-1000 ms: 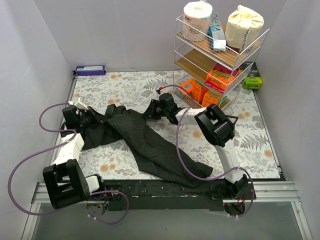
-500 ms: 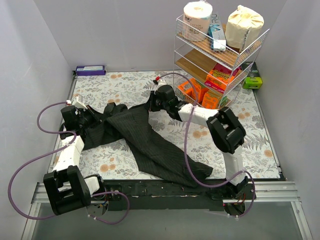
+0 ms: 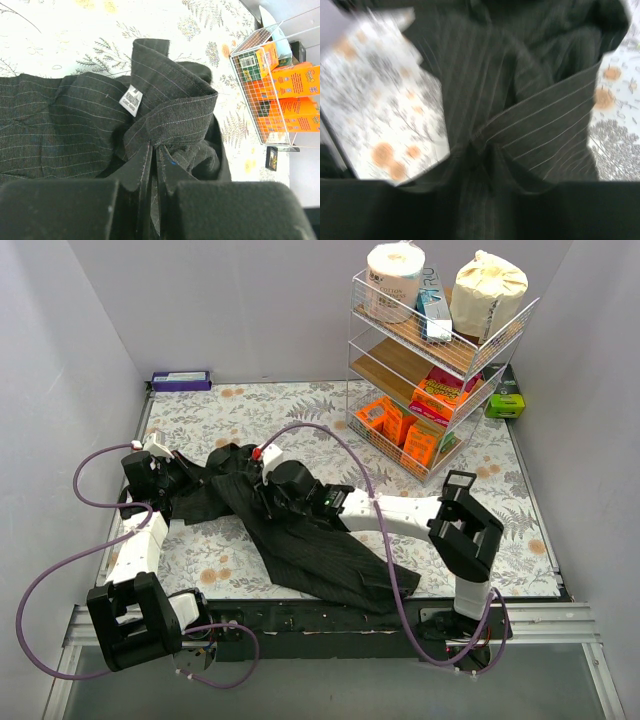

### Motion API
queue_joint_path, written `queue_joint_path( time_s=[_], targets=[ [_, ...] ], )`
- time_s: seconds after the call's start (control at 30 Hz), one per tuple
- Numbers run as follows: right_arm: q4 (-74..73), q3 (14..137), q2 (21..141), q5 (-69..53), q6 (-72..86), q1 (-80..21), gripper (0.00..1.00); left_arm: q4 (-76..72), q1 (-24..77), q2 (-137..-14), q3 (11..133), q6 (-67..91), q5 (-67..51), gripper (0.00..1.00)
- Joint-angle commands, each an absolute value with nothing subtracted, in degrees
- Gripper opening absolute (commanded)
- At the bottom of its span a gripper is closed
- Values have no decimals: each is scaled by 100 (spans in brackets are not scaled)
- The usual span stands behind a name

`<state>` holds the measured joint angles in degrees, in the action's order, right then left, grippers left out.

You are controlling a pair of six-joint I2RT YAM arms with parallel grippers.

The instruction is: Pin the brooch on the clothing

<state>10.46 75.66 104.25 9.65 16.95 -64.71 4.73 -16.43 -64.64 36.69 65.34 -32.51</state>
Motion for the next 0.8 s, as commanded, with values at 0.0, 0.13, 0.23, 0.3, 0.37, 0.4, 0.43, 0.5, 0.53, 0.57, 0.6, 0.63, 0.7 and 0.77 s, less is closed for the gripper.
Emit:
queue_joint_path(
  time_s=[0.0, 0.13, 0.23, 0.3, 0.37, 0.4, 0.43, 0.5, 0.53, 0.57, 0.6, 0.63, 0.7, 0.77],
  targets=[
    [669, 7479, 10503, 466, 1942, -6381, 52, 466, -1644, -6319, 3718, 6434, -3234, 0],
    [378, 7576, 10152, 238, 2099, -5987, 68, 483, -1644, -6311, 3726, 6416, -3191, 0],
    [465, 7296, 9722, -200, 2337, -5443, 74, 501, -1644, -6302, 3727, 6407, -3147, 0],
    [658, 7024, 9449, -377, 2461, -5204, 78, 492, -1644, -6310, 3727, 6416, -3146, 0],
    [695, 6987, 9387, -457, 2478, -4896, 80, 483, -1644, -6319, 3727, 6416, -3164, 0],
    [642, 7040, 9439, -570, 2479, -4809, 82, 483, -1644, -6328, 3727, 6433, -3190, 0],
    [555, 7223, 9509, -589, 2444, -4712, 82, 475, -1644, -6328, 3727, 6425, -3199, 0],
    [247, 7496, 9790, -580, 2321, -4702, 82, 483, -1644, -6354, 3727, 6425, -3191, 0],
    [159, 7732, 9991, -624, 2312, -4702, 82, 483, -1644, -6346, 3735, 6425, -3190, 0],
    [167, 7804, 10080, -694, 2320, -4702, 82, 475, -1644, -6337, 3735, 6425, -3190, 0],
    [219, 7866, 10168, -825, 2407, -4702, 82, 483, -1644, -6337, 3735, 6425, -3182, 0],
    [359, 7979, 10326, -887, 2460, -4702, 82, 483, -1644, -6346, 3744, 6416, -3182, 0],
    [465, 8146, 10502, -966, 2609, -4711, 82, 466, -1644, -6354, 3735, 6425, -3190, 0],
    [483, 8505, 10818, -967, 2698, -4702, 83, 475, -1652, -6372, 3735, 6425, -3199, 0]
  ],
)
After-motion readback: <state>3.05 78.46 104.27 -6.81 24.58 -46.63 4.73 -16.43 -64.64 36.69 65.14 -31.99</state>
